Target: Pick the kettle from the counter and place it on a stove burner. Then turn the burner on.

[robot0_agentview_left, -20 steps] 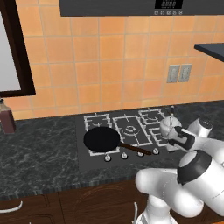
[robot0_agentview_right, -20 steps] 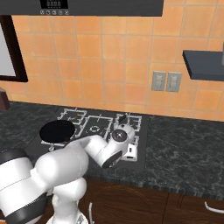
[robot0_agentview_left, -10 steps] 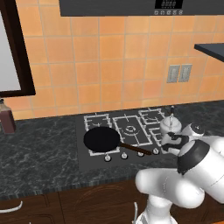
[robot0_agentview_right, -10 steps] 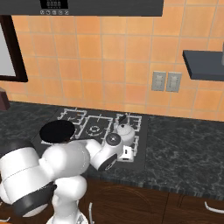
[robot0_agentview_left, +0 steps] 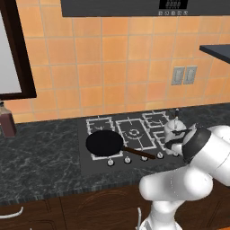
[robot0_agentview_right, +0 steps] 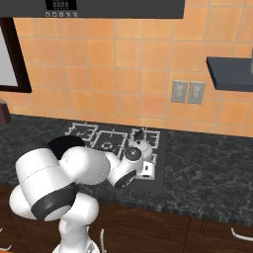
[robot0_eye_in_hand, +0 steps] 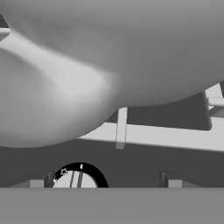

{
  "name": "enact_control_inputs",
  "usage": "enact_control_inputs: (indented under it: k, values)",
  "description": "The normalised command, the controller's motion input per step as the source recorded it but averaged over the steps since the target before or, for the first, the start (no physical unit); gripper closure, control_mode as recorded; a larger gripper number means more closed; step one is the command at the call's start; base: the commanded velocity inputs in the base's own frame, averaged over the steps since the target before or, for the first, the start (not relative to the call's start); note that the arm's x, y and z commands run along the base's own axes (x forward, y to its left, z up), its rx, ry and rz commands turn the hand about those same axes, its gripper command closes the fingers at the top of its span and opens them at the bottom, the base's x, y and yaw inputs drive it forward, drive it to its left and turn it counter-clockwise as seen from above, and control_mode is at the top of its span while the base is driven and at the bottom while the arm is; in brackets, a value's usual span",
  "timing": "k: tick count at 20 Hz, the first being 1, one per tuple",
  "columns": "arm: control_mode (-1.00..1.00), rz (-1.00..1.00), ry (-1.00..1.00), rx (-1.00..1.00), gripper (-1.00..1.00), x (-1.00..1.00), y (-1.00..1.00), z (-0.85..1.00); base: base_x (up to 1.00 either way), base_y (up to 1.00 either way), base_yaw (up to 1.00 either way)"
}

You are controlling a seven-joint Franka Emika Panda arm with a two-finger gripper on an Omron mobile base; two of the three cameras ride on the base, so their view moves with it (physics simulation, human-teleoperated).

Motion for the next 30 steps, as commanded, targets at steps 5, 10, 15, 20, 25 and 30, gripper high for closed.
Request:
enact_control_inputs:
  k: [5,10,15,20,25,30]
  values:
    - [-1.00,0.00,0.00,0.00,-1.00,-0.08,-0.12,-0.24,0.00,0.00,0.00]
    - [-1.00,0.00,0.00,0.00,-1.00,-0.09,0.00,-0.22,0.00,0.00,0.00]
    - [-1.00,0.00,0.00,0.00,-1.00,-0.36,-0.02,-0.21,0.00,0.00,0.00]
    - [-1.00,0.00,0.01,0.00,-1.00,-0.65,-0.34,-0.16,0.00,0.00,0.00]
    - [-1.00,0.00,0.03,0.00,-1.00,-0.03,-0.46,-0.03,0.00,0.00,0.00]
    - [-1.00,0.00,0.02,0.00,-1.00,-0.20,-0.61,0.00,0.00,0.00,0.00]
